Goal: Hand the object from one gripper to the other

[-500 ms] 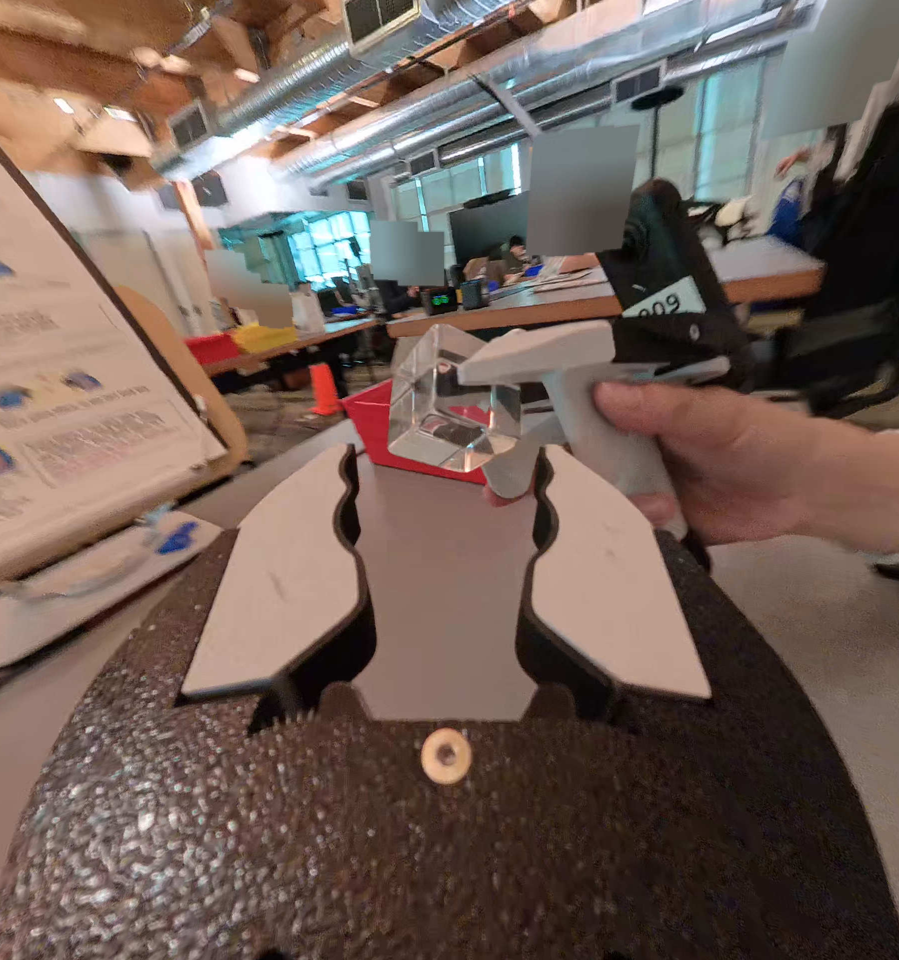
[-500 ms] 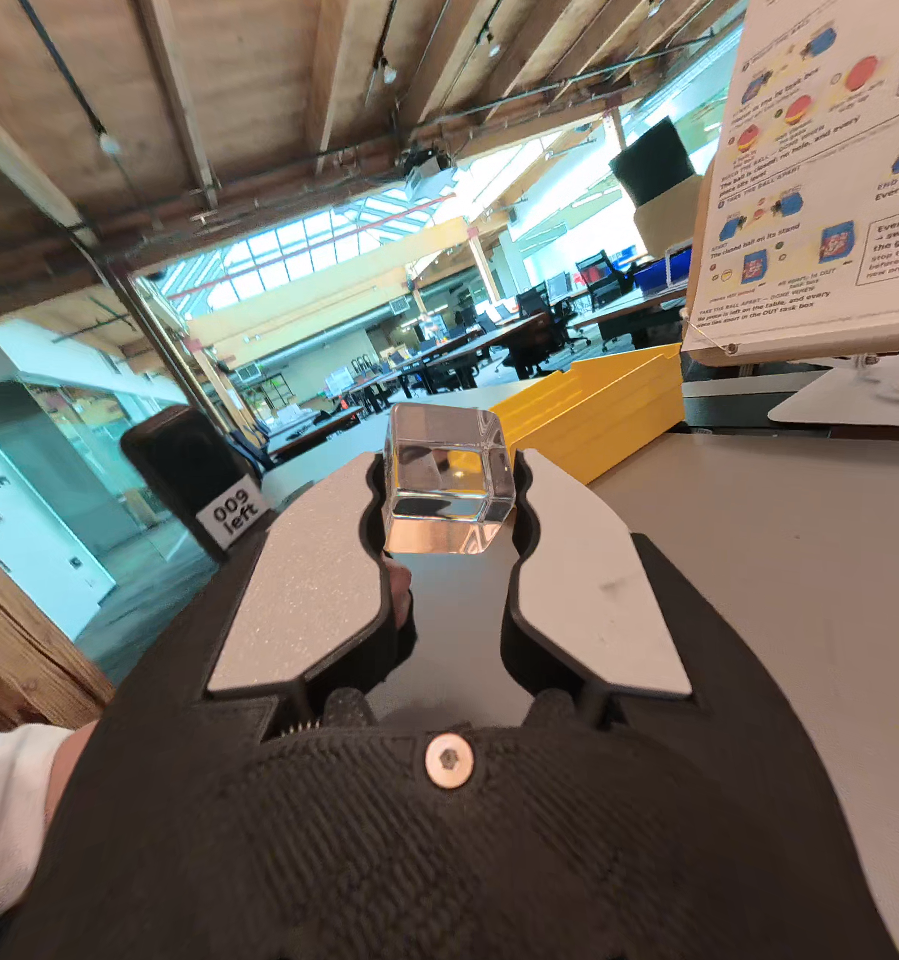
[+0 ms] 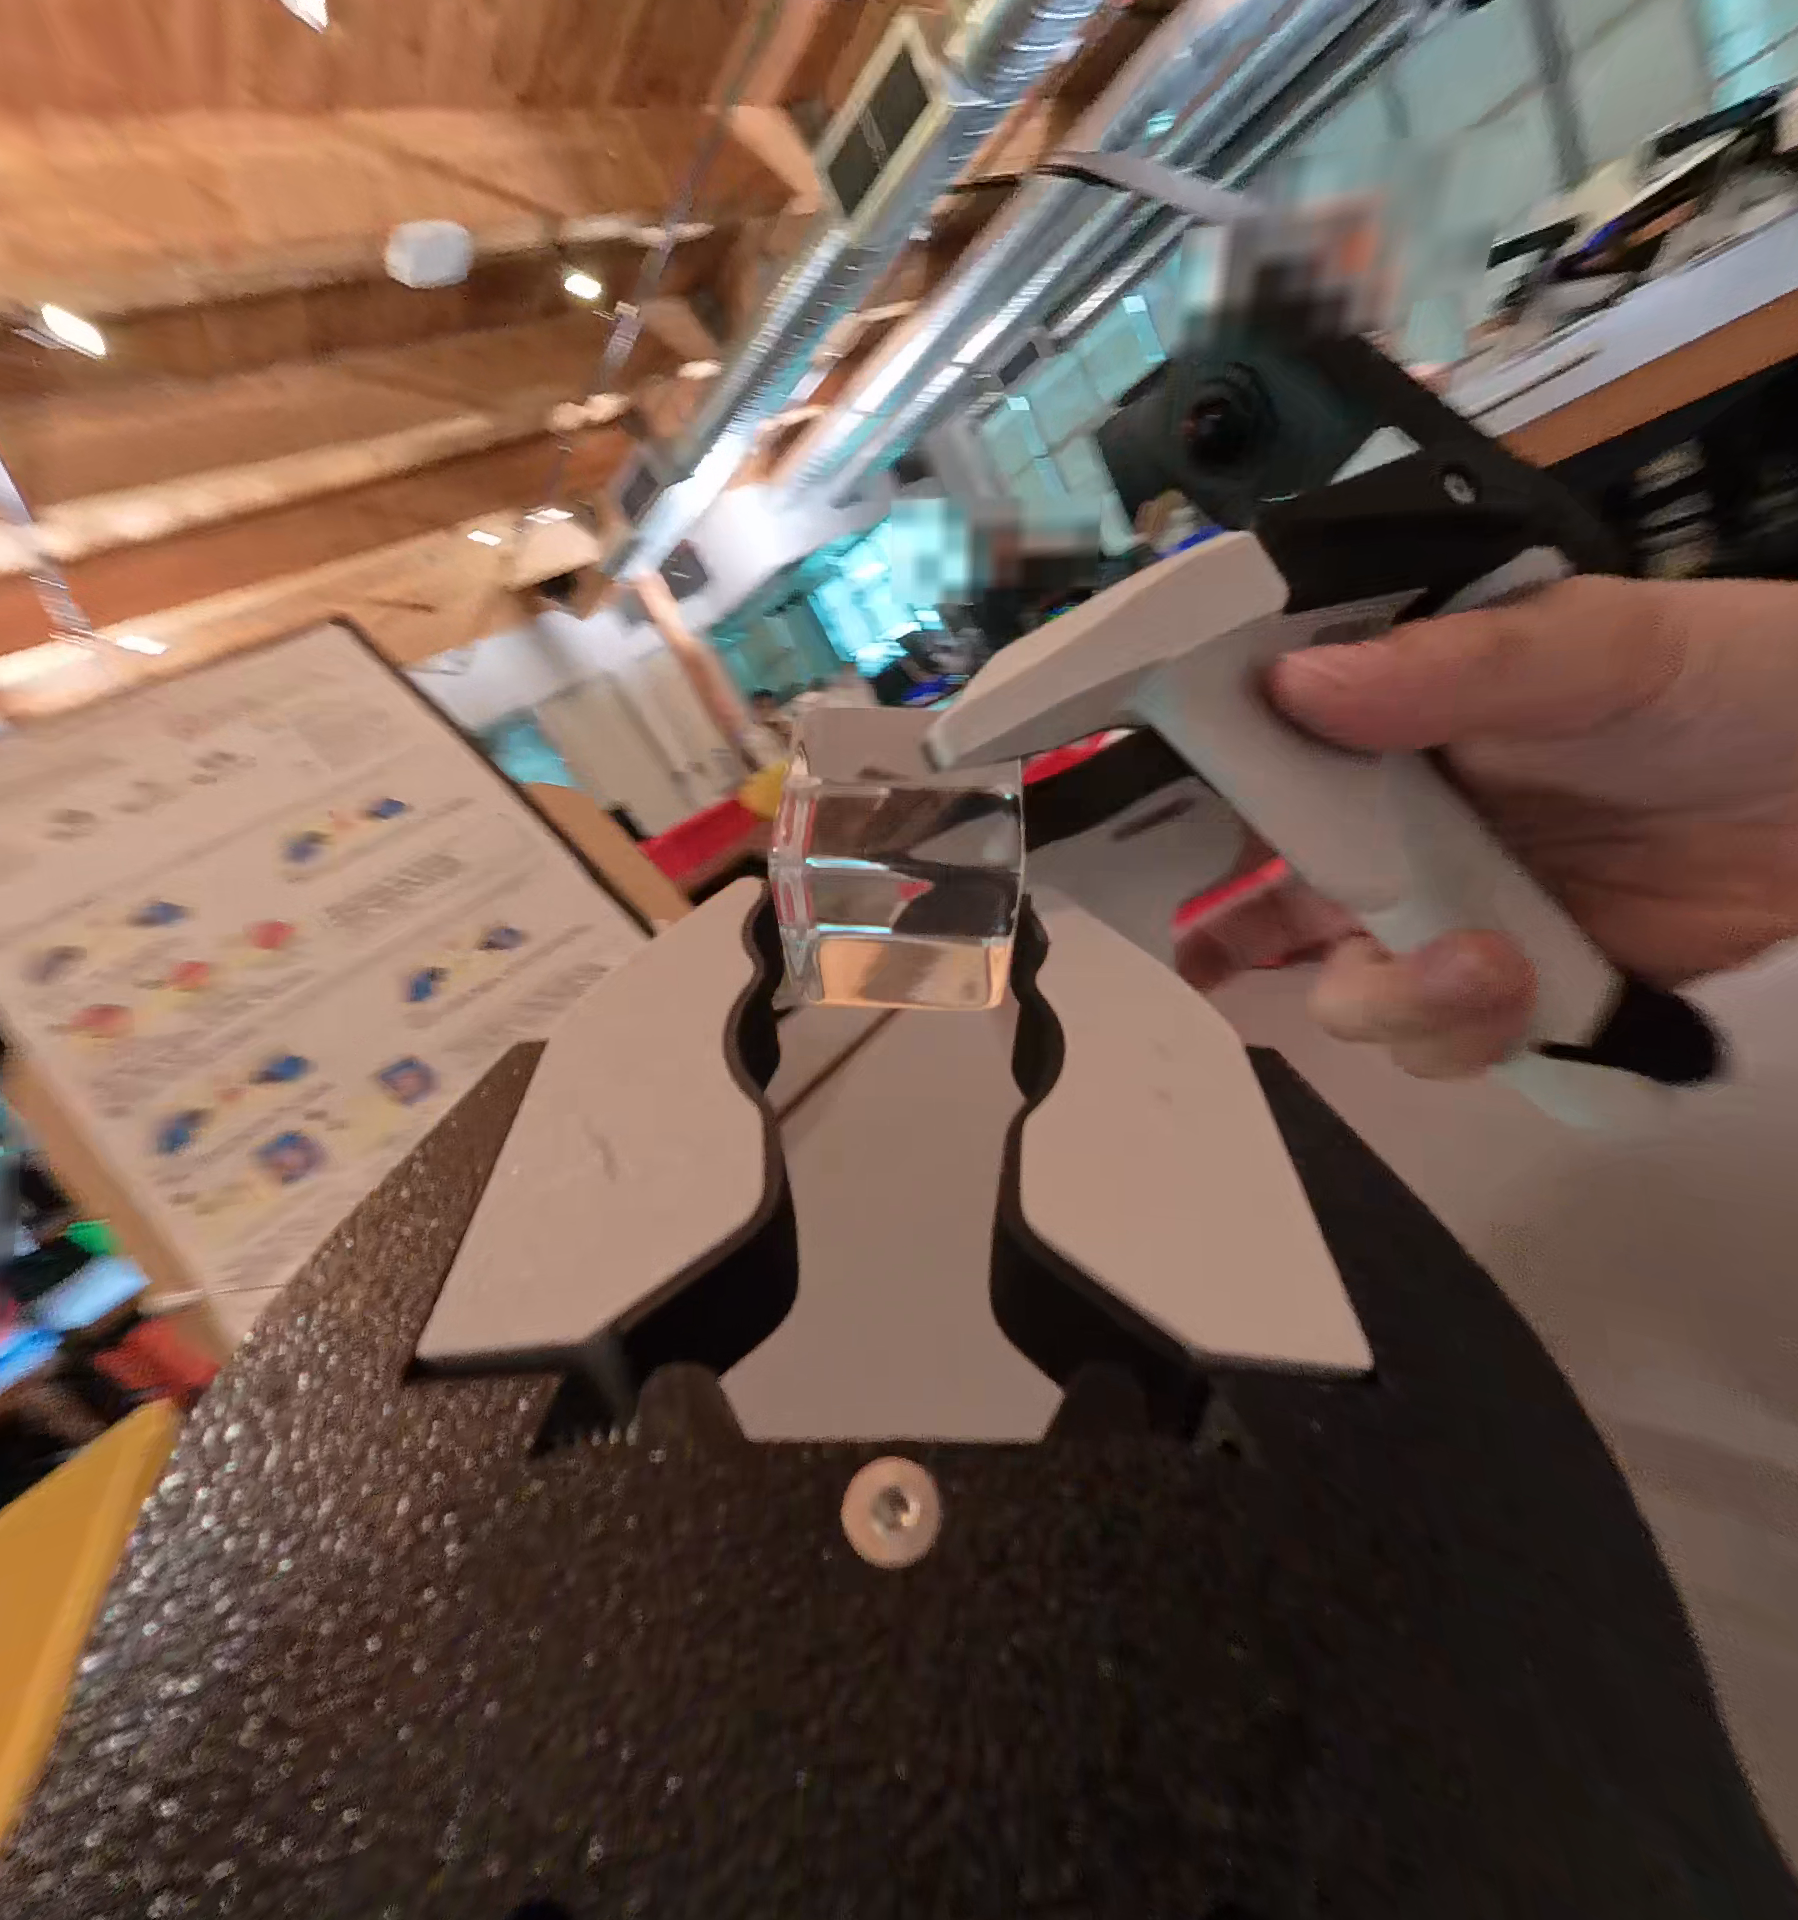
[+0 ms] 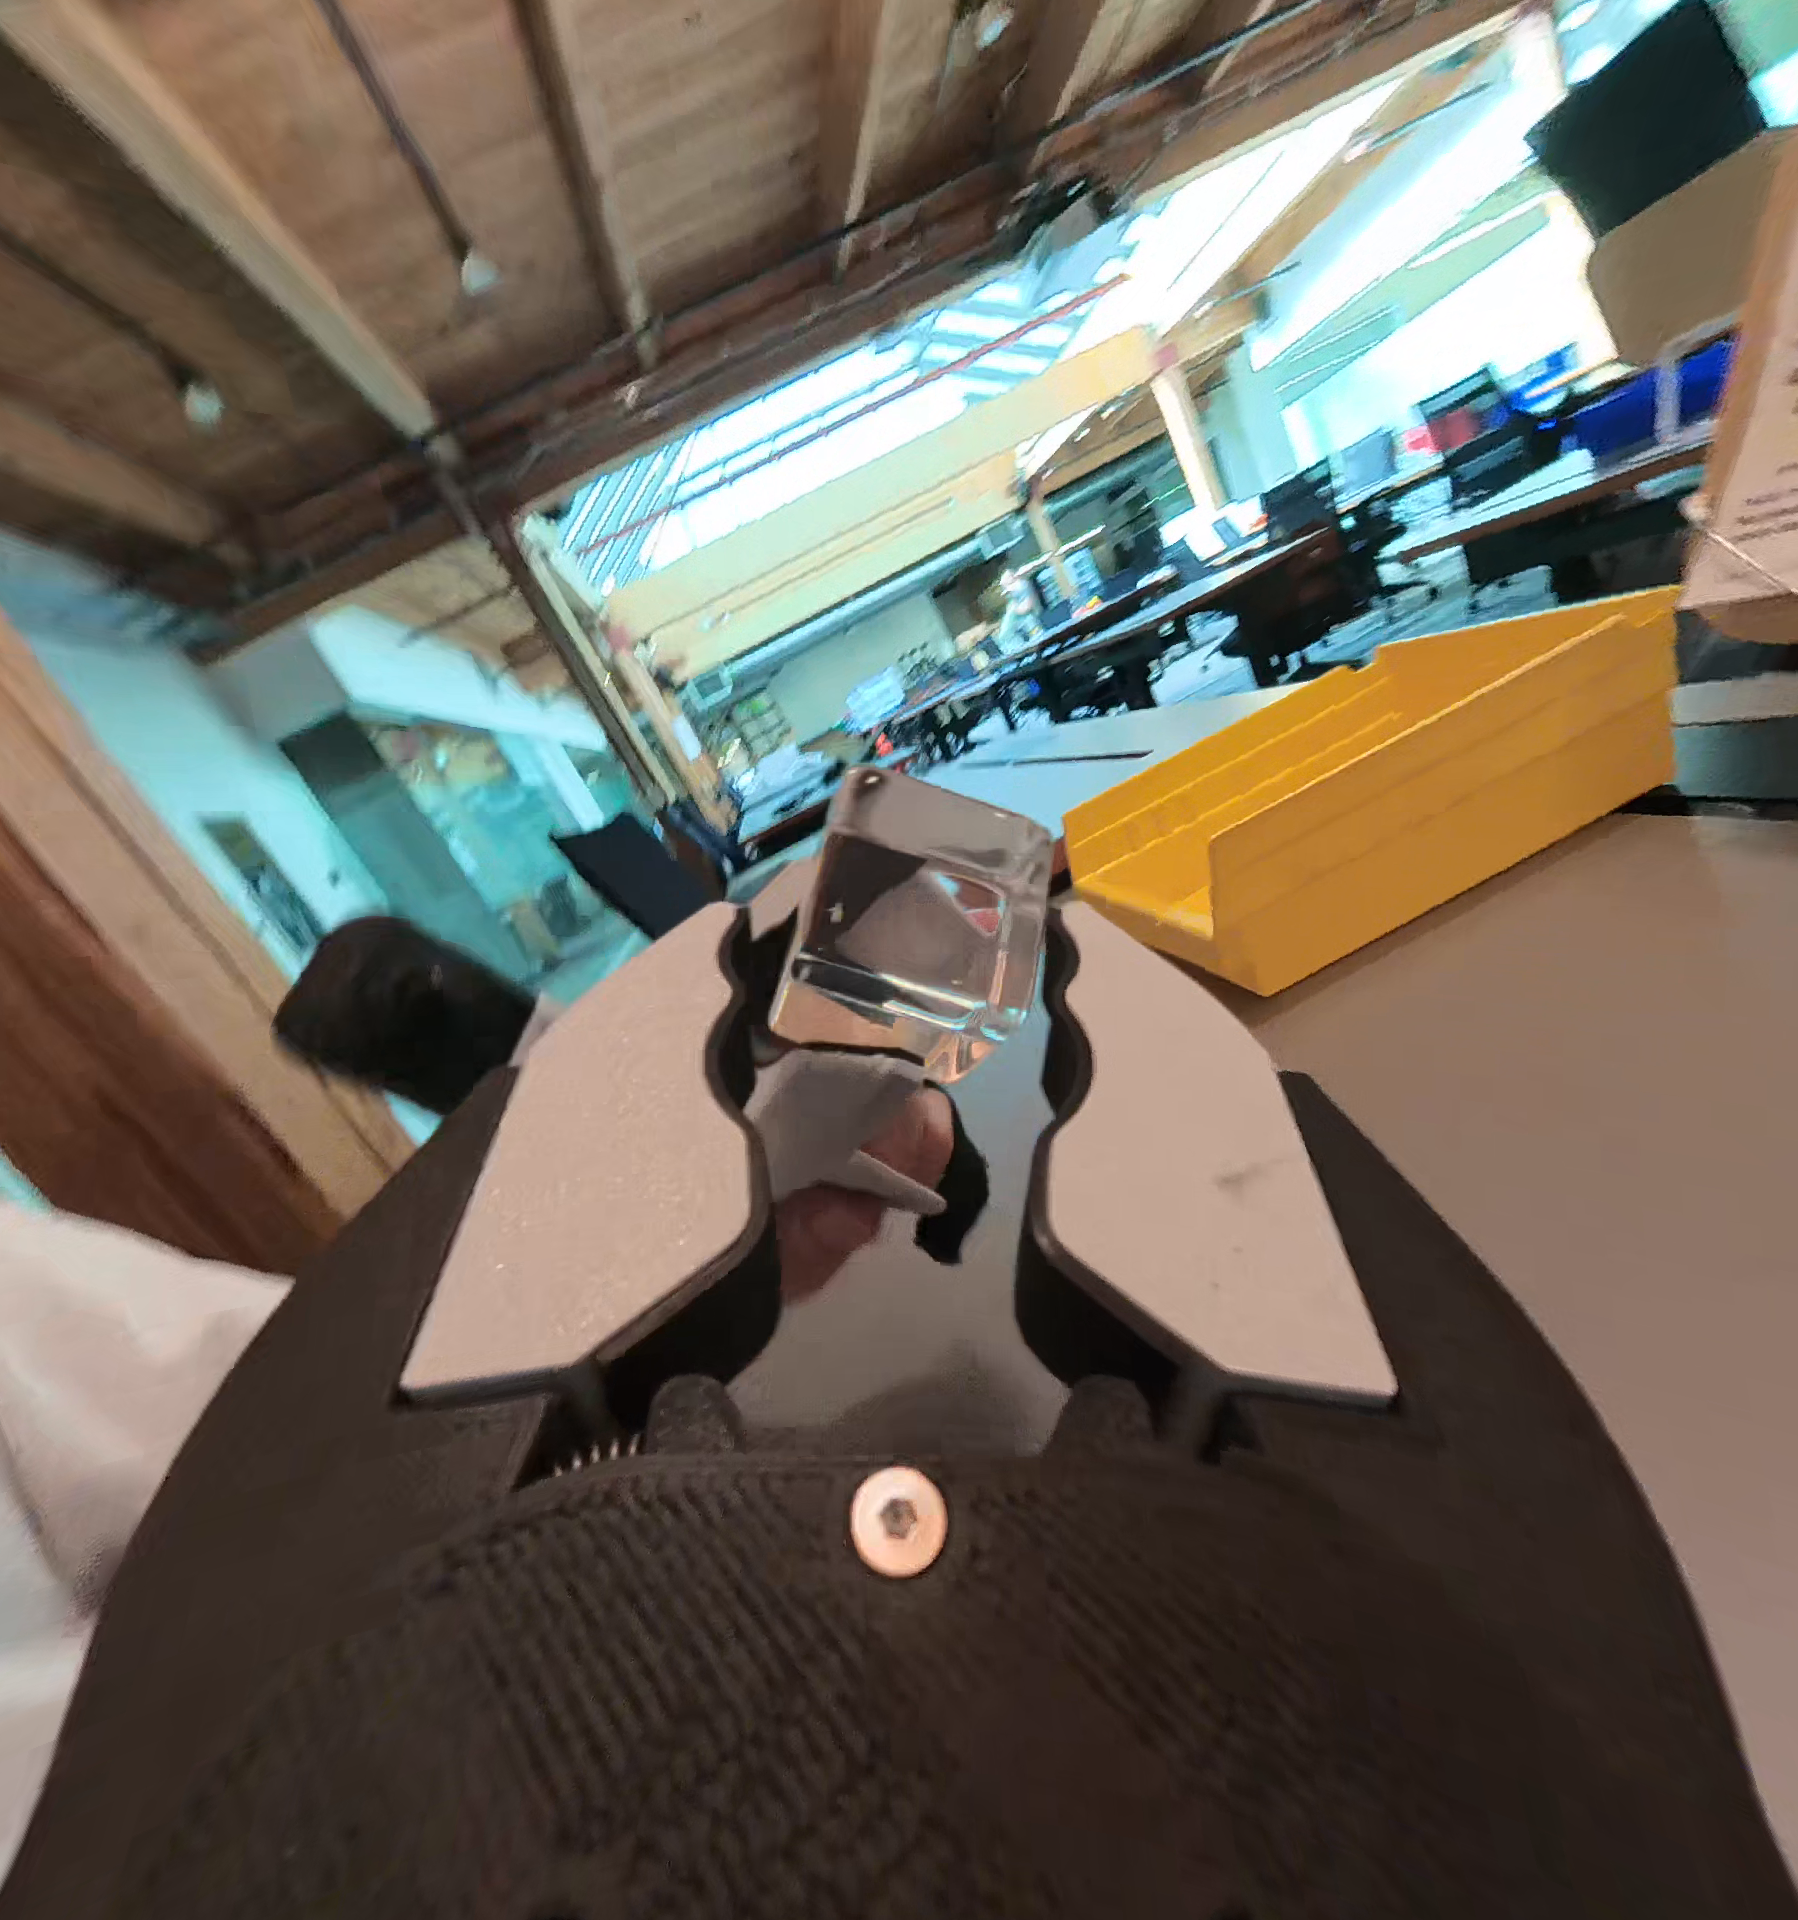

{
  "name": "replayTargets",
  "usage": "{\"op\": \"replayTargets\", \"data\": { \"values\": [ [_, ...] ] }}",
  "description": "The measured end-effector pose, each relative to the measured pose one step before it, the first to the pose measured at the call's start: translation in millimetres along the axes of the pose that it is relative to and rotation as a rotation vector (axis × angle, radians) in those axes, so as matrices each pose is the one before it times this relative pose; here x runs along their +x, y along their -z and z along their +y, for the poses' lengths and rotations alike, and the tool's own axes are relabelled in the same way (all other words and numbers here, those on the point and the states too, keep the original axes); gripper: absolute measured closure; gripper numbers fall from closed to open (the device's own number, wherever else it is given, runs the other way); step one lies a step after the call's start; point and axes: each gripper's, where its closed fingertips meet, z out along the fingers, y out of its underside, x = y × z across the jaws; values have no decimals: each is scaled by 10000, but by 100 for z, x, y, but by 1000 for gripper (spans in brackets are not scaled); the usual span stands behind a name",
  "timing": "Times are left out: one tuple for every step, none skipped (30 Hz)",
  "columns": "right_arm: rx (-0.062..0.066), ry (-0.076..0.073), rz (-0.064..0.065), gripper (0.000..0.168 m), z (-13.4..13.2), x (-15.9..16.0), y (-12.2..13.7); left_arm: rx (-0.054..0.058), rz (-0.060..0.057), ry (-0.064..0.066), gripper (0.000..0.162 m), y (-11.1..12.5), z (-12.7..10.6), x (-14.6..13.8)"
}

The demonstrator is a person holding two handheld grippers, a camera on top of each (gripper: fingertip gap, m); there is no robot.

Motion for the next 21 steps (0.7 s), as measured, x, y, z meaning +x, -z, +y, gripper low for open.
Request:
{"op": "replayTargets", "data": {
  "values": [
    [-397, 527, -178, 113, 104, -71, 208, -20, 625, 476, 120, 104, 20, 218],
    [-449, 684, -116, 110, 224, -59, 276, 17, 714, 451, 120, 192, -40, 327],
    [-460, 742, -140, 106, 328, -164, 326, 11, 800, 494, 120, 270, -81, 442],
    [-438, 781, -82, 102, 395, -140, 329, -26, 941, 561, 120, 320, -64, 630],
    [-439, 823, -94, 98, 521, -204, 294, -58, 994, 566, 120, 363, -18, 758],
    [-357, 794, -141, 94, 460, -347, 229, -62, 868, 506, 120, 359, 47, 709],
    [-241, 688, -183, 90, 328, -490, 121, -96, 665, 473, 120, 311, 193, 547],
    [-161, 492, -213, 91, 224, -567, 22, -147, 492, 437, 120, 238, 303, 375],
    [-96, 219, -278, 91, 132, -609, -90, -120, 355, 309, 120, 163, 316, 263],
    [-48, 30, -242, 94, 60, -492, -184, -63, 288, 184, 120, 83, 247, 258],
    [13, -43, -70, 95, 2, -202, -242, -76, 257, 151, 120, -4, 214, 272],
    [-24, -26, -33, 101, 66, -99, -215, -111, 157, 114, 120, -67, 215, 173],
    [-13, 51, -63, 114, 7, -150, -159, -142, 76, 41, 120, -97, 229, 88],
    [105, 121, -30, 121, -182, -158, -76, -121, -6, -1, 120, -107, 208, -8],
    [13, 137, -31, 126, -67, -159, -38, -43, -56, -4, 120, -48, 118, -82],
    [-162, 64, 66, 126, 136, 86, -34, -34, -31, 5, 120, -2, 95, -78],
    [-259, 5, 11, 126, 209, 81, -42, -73, -55, -14, 120, 31, 134, -92],
    [-185, 31, 29, 126, 78, 106, -56, -18, -86, -53, 120, 32, 0, -93],
    [31, -23, 51, 126, -192, 44, -16, 113, -111, -63, 120, 54, -221, -100],
    [236, -74, 214, 126, -457, 260, 33, 248, -337, -46, 120, 78, -416, -394],
    [284, -93, 469, 126, -508, 659, 69, 308, -543, -54, 120, 58, -484, -659]
  ]
}}
